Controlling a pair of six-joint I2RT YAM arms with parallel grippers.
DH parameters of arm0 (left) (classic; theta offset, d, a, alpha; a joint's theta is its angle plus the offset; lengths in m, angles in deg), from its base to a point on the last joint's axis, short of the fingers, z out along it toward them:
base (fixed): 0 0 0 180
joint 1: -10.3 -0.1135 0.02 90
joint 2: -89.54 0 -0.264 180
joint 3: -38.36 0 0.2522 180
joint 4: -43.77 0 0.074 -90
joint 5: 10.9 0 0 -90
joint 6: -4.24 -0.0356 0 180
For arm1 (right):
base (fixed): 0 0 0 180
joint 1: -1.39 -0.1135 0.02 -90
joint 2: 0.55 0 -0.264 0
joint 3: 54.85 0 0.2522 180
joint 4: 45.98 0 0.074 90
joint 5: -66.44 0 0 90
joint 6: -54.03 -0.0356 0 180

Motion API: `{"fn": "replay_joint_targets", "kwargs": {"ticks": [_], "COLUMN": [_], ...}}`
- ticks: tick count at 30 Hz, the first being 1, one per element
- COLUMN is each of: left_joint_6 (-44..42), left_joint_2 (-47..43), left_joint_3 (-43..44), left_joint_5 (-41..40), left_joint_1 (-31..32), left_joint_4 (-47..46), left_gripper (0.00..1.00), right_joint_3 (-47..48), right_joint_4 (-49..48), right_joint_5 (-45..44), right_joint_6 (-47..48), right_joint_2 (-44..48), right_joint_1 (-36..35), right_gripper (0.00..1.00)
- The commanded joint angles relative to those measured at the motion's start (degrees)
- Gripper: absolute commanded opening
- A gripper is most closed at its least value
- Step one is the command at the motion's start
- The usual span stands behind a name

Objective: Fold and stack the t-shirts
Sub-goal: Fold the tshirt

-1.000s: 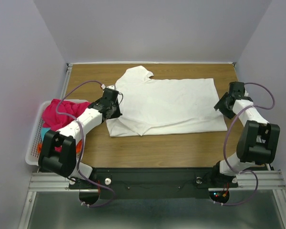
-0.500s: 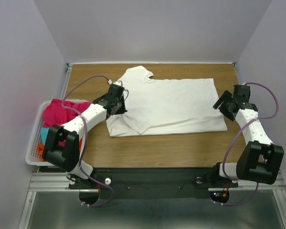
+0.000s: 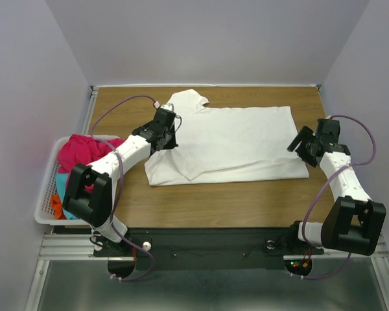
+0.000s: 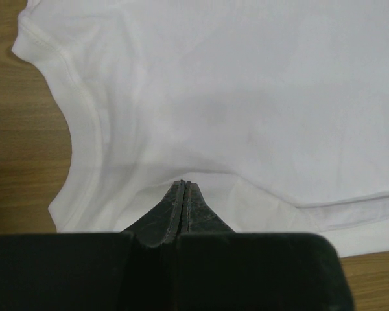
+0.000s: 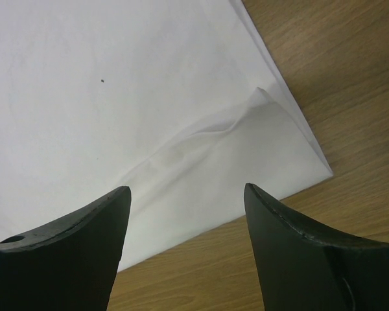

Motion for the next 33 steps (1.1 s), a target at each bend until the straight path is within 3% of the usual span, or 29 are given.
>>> {"fn": "replay_joint_targets", "kwargs": {"ticks": [1, 33], "left_joint_6": [-1.98, -7.96], "left_joint_2": [0.65, 12.26], "left_joint_3": [4.43, 17.09], "left_joint_5": [-2.53, -4.47], "left_joint_1": [1.04, 3.50], "left_joint_4": [0.69, 3.33], "left_gripper": [0.00, 0.00], "right_joint_3": [-0.62, -1.85], "right_joint_4": [-1.50, -1.59], "right_joint_5": [1.29, 3.58], "right_joint_6": [1.26, 2.76], "right_joint_2": [1.93, 3.08], "right_joint_1": [0.32, 0.32], "right_gripper": [0.76, 0.77]}}
